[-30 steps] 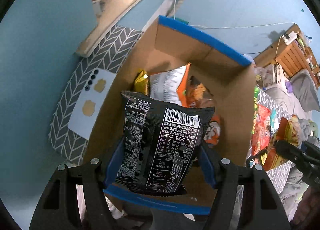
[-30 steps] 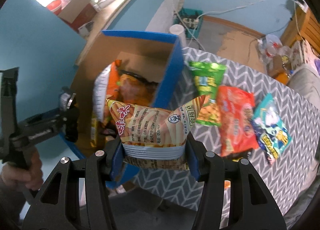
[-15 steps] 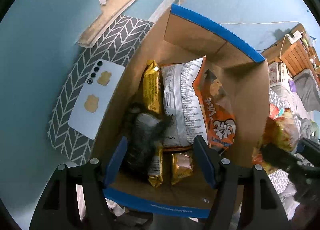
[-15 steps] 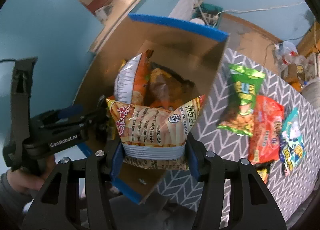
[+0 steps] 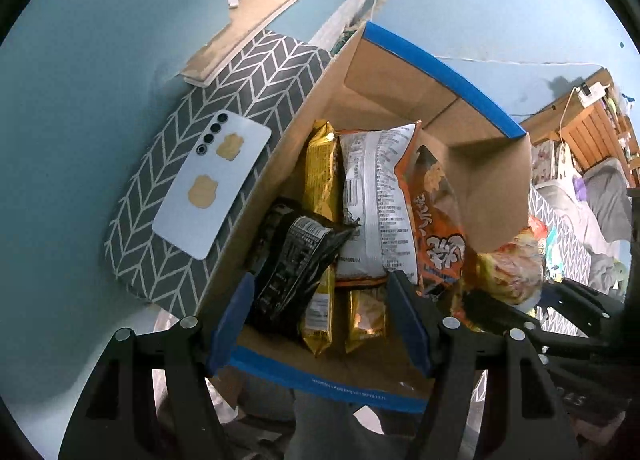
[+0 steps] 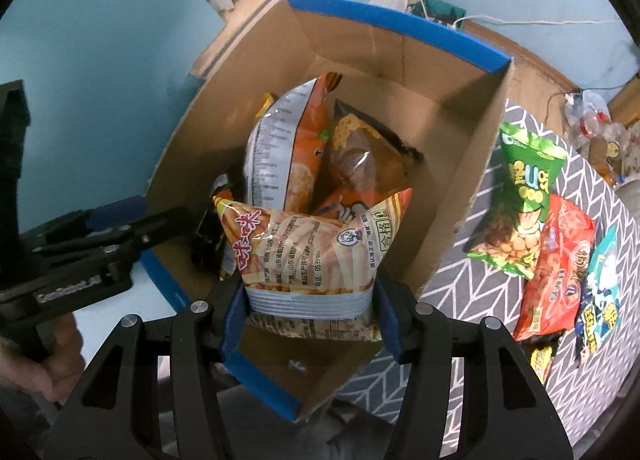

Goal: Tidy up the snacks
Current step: 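Lower both bags into the box and open both grippers, then move both open grippers back over the remaining snacks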

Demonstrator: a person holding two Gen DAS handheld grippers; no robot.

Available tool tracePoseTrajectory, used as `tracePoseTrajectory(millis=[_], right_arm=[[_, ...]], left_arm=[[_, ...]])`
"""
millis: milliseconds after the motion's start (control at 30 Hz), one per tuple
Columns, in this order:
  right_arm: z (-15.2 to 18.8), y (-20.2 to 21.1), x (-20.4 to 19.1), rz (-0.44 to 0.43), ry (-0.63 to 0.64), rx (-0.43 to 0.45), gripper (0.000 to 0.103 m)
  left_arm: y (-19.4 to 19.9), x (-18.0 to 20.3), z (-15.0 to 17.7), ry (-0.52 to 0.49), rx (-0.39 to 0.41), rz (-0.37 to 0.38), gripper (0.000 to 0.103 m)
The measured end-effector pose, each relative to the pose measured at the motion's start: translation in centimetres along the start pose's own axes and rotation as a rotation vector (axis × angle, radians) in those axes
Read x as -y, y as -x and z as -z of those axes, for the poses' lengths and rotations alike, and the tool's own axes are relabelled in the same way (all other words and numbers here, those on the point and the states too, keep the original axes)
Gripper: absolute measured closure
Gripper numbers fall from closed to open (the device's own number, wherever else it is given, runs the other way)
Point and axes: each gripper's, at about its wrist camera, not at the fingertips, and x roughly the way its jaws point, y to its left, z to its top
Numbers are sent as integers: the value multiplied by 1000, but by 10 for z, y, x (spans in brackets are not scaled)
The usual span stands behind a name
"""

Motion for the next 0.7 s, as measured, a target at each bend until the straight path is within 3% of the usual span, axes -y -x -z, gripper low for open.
tracePoseTrajectory(millis=[233,700], right_arm=[[3,-6,-3,27,23,-19,32],[11,36,18,23,-21,45,32]], left_arm=[[1,-3,3,28,-9,-2,33],[11,27,2,7,1,25,33]])
